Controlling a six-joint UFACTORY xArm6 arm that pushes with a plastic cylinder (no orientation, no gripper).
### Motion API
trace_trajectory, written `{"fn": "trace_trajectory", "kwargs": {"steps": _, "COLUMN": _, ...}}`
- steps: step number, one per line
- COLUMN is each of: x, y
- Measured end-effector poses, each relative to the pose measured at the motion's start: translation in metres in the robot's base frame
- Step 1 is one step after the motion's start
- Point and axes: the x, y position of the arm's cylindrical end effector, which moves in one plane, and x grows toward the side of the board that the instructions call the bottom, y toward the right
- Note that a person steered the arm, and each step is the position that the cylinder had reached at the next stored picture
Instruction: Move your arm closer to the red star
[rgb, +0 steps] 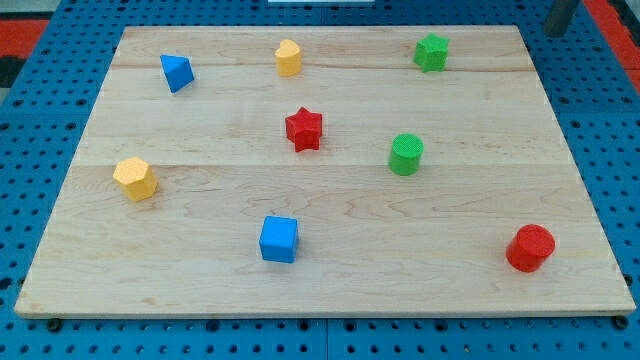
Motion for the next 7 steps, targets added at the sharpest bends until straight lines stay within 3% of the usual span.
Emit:
{"fn": "trace_trajectory", "kwargs": {"steps": 2, "x": 0.031, "y": 0.000}}
{"fn": "trace_trajectory", "kwargs": {"steps": 5, "x": 0.133, "y": -0.001}}
{"fn": "trace_trajectory", "kwargs": {"steps": 7, "x": 0.157, "y": -0.069}}
